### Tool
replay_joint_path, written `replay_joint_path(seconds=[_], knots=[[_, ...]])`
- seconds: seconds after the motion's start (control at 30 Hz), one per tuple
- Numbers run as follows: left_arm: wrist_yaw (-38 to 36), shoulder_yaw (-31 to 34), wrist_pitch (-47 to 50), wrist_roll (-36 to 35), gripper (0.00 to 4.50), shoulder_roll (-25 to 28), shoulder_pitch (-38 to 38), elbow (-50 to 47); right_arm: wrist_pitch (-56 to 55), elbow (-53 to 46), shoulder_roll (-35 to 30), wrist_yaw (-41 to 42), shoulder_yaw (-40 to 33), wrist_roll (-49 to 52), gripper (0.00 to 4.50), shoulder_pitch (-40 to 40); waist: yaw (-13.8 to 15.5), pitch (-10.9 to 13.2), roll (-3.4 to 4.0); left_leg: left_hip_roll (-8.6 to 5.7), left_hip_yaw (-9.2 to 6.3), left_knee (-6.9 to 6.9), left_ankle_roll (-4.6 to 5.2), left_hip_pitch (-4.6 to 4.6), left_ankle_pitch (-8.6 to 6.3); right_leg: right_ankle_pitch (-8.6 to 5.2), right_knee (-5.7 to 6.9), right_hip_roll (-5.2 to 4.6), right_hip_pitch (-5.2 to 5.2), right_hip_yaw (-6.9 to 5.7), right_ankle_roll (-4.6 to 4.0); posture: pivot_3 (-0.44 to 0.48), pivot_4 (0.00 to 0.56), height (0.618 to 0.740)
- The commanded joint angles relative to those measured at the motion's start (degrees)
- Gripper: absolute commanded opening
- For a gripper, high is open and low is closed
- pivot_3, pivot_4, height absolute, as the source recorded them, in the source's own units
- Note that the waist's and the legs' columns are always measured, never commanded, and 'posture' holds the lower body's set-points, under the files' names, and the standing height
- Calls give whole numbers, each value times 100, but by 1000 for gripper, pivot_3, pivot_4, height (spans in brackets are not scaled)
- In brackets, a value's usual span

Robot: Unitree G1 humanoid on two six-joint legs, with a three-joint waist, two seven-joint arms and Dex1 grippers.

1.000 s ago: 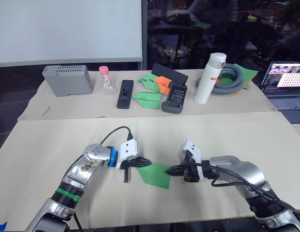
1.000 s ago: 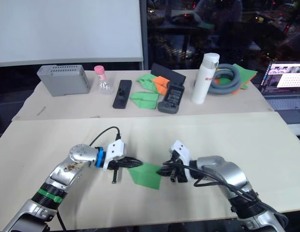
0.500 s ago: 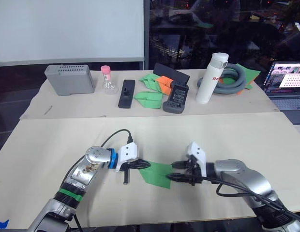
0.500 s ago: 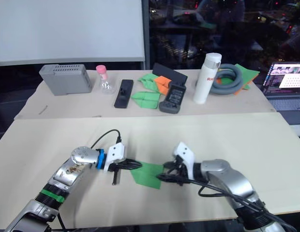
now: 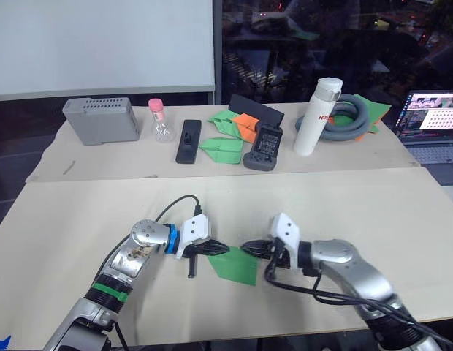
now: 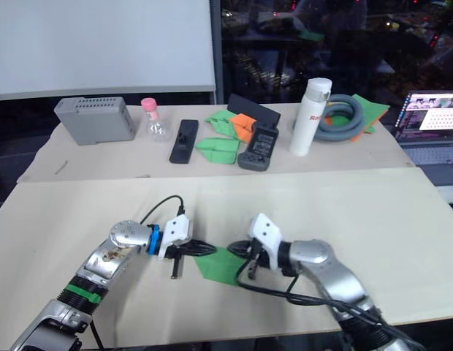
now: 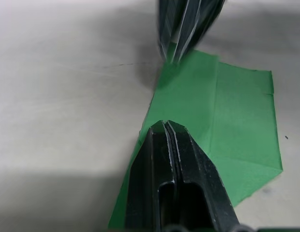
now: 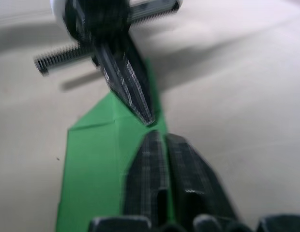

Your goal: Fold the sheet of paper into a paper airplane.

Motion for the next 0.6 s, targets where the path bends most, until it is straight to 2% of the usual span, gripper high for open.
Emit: replay_joint_path(seconds=[0.03, 0.23, 0.6], knots=[[-43, -45, 88, 57, 0, 52, 102, -55, -189, 122, 288, -40, 40, -19, 21, -75, -4, 0, 1, 0, 0, 0, -1, 0, 1, 0, 1, 0, 0, 0, 0, 0, 150, 740], [11, -25, 129, 64, 0, 65, 170, -118, 107, 527, 623, 3, -20, 88, 21, -83, -14, 0, 1, 1, 0, 0, -2, 5, 1, 0, 2, 0, 1, 0, 0, 0, 150, 740], [2, -36, 135, 84, 0, 46, 196, -99, 379, 250, 92, 410, 40, 138, 21, 234, -5, -1, 2, 1, 0, -3, -1, 9, 1, 0, 2, 1, 5, 1, 0, 0, 150, 740]])
